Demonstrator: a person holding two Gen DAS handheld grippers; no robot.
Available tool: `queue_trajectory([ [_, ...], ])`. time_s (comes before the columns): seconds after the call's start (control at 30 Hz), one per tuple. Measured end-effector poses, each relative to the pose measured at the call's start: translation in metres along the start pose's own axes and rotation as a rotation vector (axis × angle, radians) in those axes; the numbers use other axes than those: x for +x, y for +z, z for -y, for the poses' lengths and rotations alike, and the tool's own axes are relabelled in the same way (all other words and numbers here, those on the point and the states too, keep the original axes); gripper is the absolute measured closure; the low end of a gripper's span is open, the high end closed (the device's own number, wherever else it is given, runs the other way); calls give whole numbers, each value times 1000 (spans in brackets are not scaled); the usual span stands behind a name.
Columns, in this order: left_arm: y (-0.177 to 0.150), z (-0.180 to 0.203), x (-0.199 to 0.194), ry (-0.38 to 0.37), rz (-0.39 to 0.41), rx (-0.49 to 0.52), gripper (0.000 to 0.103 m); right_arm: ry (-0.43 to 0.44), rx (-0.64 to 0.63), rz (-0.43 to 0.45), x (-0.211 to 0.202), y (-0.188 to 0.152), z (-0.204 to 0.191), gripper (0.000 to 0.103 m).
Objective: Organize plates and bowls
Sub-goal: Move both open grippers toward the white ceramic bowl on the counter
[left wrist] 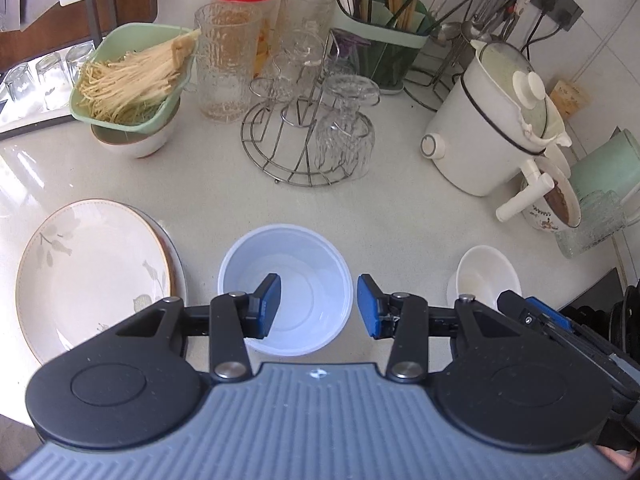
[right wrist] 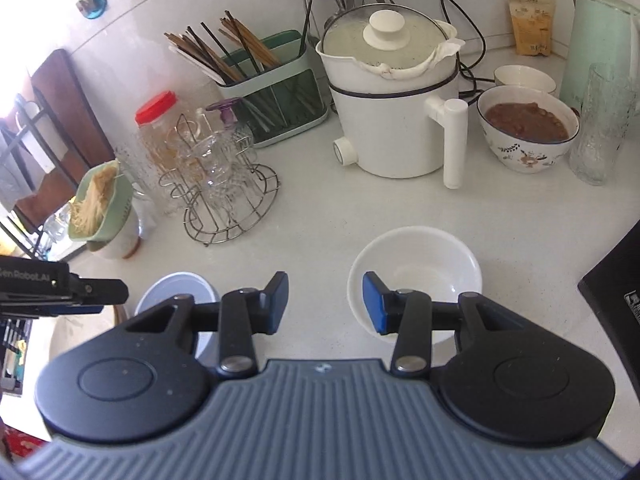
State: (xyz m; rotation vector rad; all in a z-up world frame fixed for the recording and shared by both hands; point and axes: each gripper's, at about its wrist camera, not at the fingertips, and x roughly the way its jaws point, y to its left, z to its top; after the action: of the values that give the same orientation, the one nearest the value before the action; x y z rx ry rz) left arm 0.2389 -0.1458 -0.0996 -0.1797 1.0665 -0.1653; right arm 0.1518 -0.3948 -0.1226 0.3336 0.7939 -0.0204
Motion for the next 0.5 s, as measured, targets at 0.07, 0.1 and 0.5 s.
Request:
queue_trajectory([
  [0.07,0,2,1,3,-3,1,55,6,16,-6,2,-1,3,59],
  [0.1,0,3,1,6,-1,4,55,8,25,-9,3,-2,5,59],
  [0.5,-9,21,10,5,-19,35,55,-32,30,-22,10,-12,19,59],
])
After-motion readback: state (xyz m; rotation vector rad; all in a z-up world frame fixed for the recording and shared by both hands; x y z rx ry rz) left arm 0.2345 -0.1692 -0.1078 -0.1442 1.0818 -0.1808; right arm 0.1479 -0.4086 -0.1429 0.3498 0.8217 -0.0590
